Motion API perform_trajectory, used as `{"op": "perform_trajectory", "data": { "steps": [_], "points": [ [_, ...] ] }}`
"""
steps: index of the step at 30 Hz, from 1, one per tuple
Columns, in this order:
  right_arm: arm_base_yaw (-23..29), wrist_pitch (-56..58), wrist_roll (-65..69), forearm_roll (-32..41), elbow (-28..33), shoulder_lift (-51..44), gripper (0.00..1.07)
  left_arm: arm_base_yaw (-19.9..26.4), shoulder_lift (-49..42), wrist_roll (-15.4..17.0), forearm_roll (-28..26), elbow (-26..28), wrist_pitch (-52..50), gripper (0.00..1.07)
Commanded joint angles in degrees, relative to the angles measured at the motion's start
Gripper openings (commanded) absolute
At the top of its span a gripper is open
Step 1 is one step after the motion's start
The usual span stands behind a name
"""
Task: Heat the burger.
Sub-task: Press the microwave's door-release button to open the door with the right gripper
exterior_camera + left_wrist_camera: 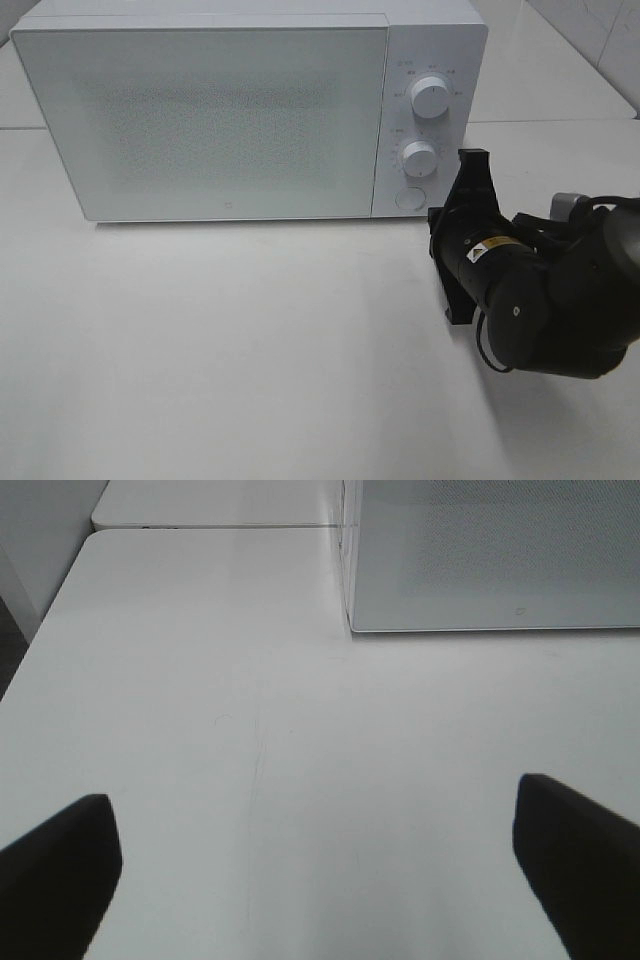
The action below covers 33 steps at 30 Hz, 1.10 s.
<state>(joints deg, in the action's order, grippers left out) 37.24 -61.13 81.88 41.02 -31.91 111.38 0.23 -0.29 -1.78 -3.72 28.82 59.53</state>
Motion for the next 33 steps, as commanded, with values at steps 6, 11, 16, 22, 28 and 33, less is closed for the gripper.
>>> {"op": "perform_trajectory", "data": {
  "steps": [6,11,16,22,28,33],
  "points": [
    [-3.9,3.67,-0.23,-3.61,-5.21,3.04,0.0,0.11,-1.09,0.52,-0.23,-0.23,-0.11,1.0],
    [-5.27,6.07,-0.29,-4.18,-8.08,4.81,0.0,0.11,-1.09,0.52,-0.23,-0.23,-0.11,1.0],
    [-5.96,6.88,-0.29,-4.58,-10.43,6.93,0.0,0.11,-1.09,0.52,-0.23,-0.23,-0.11,1.0],
    [-7.39,7.85,-1.15,-4.93,-13.18,8.42,0.0,0.11,-1.09,0.52,-0.23,-0.23,-0.11,1.0],
    [-9.05,9.85,-2.23,-4.93,-15.58,9.51,0.0,0.11,-1.09,0.52,-0.23,-0.23,-0.11,1.0],
    [-9.05,10.49,-1.78,-4.98,-16.39,10.2,0.0,0.11,-1.09,0.52,-0.23,-0.23,-0.11,1.0]
  ]
}}
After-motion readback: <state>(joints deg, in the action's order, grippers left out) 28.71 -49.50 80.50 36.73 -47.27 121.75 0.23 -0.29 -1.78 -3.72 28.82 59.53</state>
